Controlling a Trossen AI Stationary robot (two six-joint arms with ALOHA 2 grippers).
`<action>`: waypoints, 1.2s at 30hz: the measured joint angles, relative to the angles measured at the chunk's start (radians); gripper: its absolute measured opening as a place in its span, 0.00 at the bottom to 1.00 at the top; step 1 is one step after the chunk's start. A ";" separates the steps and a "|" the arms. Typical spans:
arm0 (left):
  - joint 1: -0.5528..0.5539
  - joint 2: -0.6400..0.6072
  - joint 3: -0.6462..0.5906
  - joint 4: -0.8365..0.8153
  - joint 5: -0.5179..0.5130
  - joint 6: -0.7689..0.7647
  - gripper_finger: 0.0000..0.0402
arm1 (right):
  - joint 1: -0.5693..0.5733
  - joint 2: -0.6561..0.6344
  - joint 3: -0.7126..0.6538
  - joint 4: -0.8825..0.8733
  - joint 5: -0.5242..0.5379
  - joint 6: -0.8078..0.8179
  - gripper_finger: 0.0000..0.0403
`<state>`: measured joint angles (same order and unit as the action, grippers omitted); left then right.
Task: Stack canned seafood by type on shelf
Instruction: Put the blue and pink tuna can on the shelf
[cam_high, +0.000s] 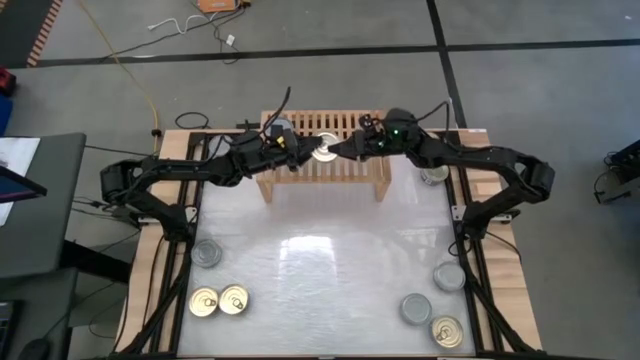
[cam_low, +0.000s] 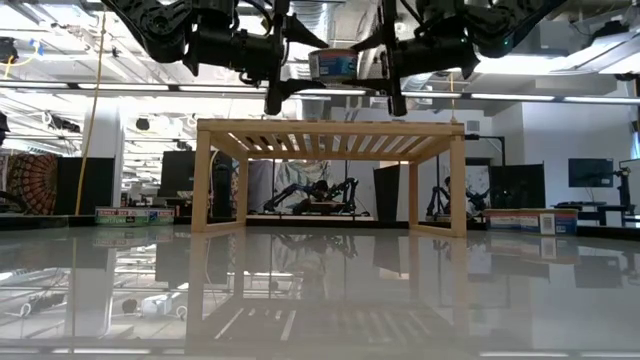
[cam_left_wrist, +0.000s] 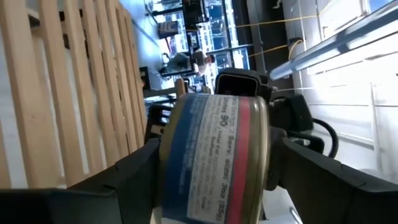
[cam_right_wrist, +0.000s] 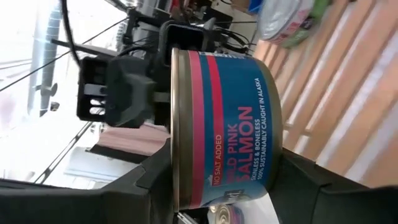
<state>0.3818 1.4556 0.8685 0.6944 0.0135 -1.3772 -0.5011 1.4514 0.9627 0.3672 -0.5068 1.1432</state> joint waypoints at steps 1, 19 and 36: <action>0.003 -0.002 0.000 -0.002 0.000 0.000 0.74 | -0.010 -0.005 0.000 -0.007 -0.008 0.000 0.57; -0.045 -0.132 0.000 -0.003 -0.018 0.464 0.74 | -0.344 -0.138 0.000 -0.434 -0.048 -0.115 0.57; -0.131 -0.202 0.000 -0.054 -0.019 0.614 0.74 | -0.415 -0.078 0.001 -0.486 0.008 -0.216 0.58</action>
<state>0.2508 1.2537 0.8684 0.6406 -0.0059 -0.7635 -0.9161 1.3736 0.9638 -0.1189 -0.4984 0.9268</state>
